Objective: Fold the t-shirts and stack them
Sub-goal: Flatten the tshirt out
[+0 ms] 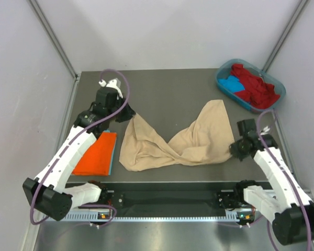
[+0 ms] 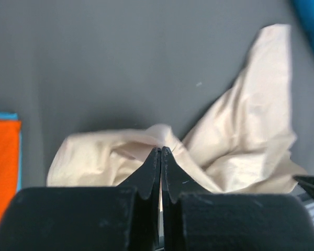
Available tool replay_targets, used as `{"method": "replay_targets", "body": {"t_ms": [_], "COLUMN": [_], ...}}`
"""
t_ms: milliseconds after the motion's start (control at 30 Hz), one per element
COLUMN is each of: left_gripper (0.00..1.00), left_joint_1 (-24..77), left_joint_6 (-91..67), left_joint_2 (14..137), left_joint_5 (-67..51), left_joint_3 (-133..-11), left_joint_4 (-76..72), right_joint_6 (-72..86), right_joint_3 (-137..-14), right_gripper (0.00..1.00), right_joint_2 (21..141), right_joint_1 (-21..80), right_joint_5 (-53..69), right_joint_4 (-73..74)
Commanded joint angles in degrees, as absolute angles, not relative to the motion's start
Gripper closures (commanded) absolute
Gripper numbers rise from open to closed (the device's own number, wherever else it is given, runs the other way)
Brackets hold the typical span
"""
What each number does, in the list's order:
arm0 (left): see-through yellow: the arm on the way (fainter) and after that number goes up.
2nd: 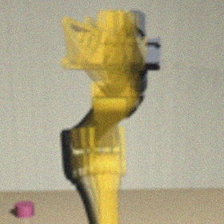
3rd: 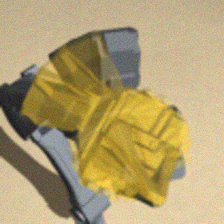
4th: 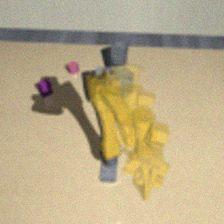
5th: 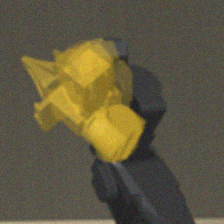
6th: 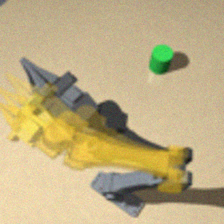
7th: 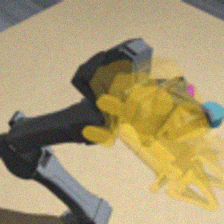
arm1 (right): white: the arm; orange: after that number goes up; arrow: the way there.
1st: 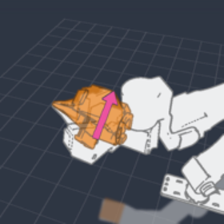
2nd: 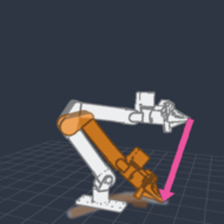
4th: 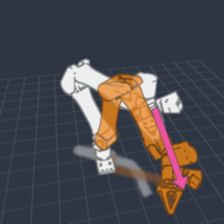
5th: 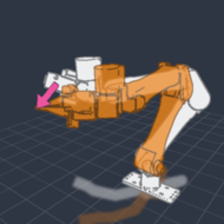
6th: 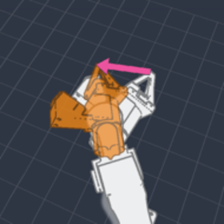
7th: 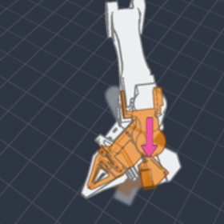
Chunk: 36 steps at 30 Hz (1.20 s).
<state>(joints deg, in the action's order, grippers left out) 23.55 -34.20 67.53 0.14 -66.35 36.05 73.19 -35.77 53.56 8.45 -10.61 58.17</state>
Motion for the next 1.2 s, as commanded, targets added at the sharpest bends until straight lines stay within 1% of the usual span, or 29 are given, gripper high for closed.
{"method": "replay_targets", "body": {"t_ms": [0, 67, 100, 167, 200, 233, 267, 367, 400, 500, 633, 767, 867, 1000, 1133, 1167], "left_gripper": [1.0, 1.0, 1.0, 1.0, 1.0, 1.0, 1.0, 1.0, 1.0, 1.0, 1.0, 1.0, 1.0, 1.0, 1.0, 1.0], "left_joint_1": [23.29, 23.29, 23.29, 23.29, 23.29, 23.29, 23.29, 23.29, 23.29, 23.29, 23.29, 23.29, 23.29, 23.29, 23.29, 23.29], "left_joint_6": [-35.15, -35.85, -36.56, -37.26, -38.05, -38.4, -39.1, -40.34, -40.78, -42.44, -44.56, -45.7, -44.66, -43.16, -41.58, -41.14], "left_joint_2": [64.6, 63.46, 63.02, 61.44, 60.83, 59.52, 58.98, 56.52, 55.3, 53.36, 49.49, 48.87, 50.01, 54.22, 61.78, 62.74], "left_joint_5": [-2.46, -2.64, -2.64, -2.2, -1.76, -1.32, -0.54, -1.75, -2.63, -6.75, -10.18, -13.09, -12.84, -11.43, -9.41, -8.45], "left_joint_3": [-74.78, -79.96, -81.72, -86.82, -88.4, -91.46, -92.97, -98.6, -99.57, -102.91, -105.99, -108.19, -107.76, -105.56, -101.27, -100.21], "left_joint_4": [33.48, 34.71, 34.98, 35.68, 35.86, 35.95, 35.95, 35.42, 35.07, 33.32, 32.78, 34.53, 37.78, 42.7, 44.48, 43.95], "right_joint_6": [63.05, 59.08, 55.32, 50.82, 47.32, 45.81, 44.4, 40.44, 39.21, 37.62, 37.0, 37.26, 37.18, 36.48, 35.86, 35.25], "right_joint_3": [-51.8, -58.33, -65.84, -73.79, -81.92, -85.83, -93.26, -103.33, -108.41, -113.71, -116.1, -117.85, -117.43, -112.87, -104.0, -101.63], "right_gripper": [1.0, 1.0, 1.0, 1.0, 1.0, 1.0, 1.0, 1.0, 1.0, 1.0, 1.0, 1.0, 1.0, 1.0, 1.0, 1.0], "right_joint_2": [48.44, 47.64, 47.9, 49.91, 50.7, 52.28, 52.99, 54.58, 54.41, 51.25, 43.01, 39.82, 40.42, 44.46, 49.9, 50.79], "right_joint_1": [8.26, 8.17, 8.17, 8.17, 8.17, 8.09, 8.17, 8.17, 8.09, 8.17, 8.17, 8.61, 9.05, 9.75, 9.76, 9.84], "right_joint_5": [-19.84, -21.52, -23.19, -23.73, -23.99, -23.82, -23.73, -24.17, -24.6, -24.96, -24.61, -23.64, -23.12, -21.28, -11.36, -9.25], "right_joint_4": [57.92, 57.92, 58.27, 58.97, 59.32, 59.59, 60.2, 62.74, 63.28, 62.84, 59.95, 57.56, 57.05, 55.38, 48.36, 43.38]}}
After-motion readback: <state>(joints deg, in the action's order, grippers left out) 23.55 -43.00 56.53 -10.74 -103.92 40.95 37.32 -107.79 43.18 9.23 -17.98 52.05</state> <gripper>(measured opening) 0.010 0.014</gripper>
